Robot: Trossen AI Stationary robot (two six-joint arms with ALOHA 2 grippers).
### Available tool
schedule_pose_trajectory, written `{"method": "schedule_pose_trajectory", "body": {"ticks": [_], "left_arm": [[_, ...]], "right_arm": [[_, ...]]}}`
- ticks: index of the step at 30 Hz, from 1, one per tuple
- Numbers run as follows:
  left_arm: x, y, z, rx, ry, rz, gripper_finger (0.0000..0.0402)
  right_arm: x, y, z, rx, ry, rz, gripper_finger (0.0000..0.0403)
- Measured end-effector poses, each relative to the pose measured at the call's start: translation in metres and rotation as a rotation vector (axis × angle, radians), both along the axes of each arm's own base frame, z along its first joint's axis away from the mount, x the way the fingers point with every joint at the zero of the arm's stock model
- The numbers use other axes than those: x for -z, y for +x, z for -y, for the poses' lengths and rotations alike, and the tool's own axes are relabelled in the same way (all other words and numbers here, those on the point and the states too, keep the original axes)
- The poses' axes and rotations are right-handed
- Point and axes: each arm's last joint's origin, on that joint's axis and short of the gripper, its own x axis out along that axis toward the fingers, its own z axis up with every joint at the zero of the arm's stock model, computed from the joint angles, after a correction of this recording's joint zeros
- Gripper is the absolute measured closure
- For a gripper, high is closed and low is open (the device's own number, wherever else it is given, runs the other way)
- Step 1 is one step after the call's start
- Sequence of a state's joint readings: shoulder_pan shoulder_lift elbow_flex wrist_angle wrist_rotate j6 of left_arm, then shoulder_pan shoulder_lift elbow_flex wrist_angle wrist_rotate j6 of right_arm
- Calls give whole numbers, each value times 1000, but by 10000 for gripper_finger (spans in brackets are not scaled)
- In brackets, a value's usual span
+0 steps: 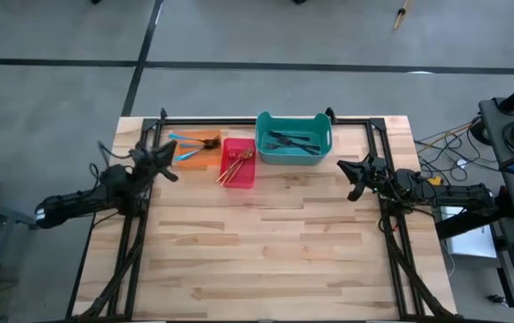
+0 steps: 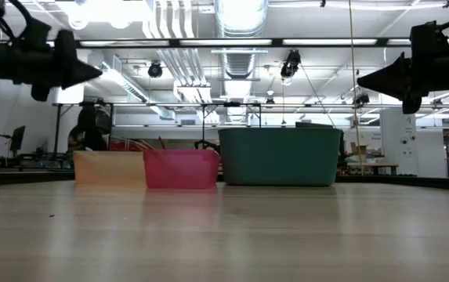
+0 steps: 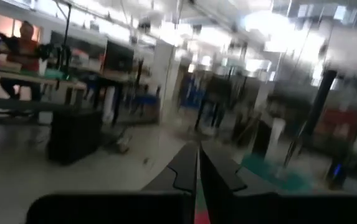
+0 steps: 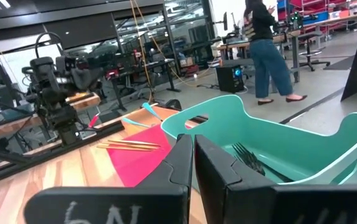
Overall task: Sort silverware by color (type)
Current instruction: Return to Home Position
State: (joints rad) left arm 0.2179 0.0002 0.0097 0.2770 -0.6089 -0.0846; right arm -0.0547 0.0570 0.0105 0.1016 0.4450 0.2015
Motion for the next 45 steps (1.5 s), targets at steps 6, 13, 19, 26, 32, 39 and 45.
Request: {"method": "schedule_pose_trajectory", "body": {"ticks": [6,13,19,26,32,39,45], "left_arm": [[18,3,-1,-1,-45,-192,400],[17,3,-1,-1,-44,-182,400],[17,3,-1,0,-45,-182,400],[17,3,-1,0,-45,-181,400],[17,3,-1,0,-45,-181,400],[17,3,-1,0,-45,-183,400],[15,4,-1,1,-45,-181,400]], "right_arm": [[0,0,0,0,0,-4,394],[1,0,0,0,0,-6,394],[0,0,0,0,0,-5,394],[0,0,0,1,0,-5,394],[0,0,0,1,0,-5,394],[0,0,0,1,0,-5,394],[0,0,0,1,0,-5,394]]}}
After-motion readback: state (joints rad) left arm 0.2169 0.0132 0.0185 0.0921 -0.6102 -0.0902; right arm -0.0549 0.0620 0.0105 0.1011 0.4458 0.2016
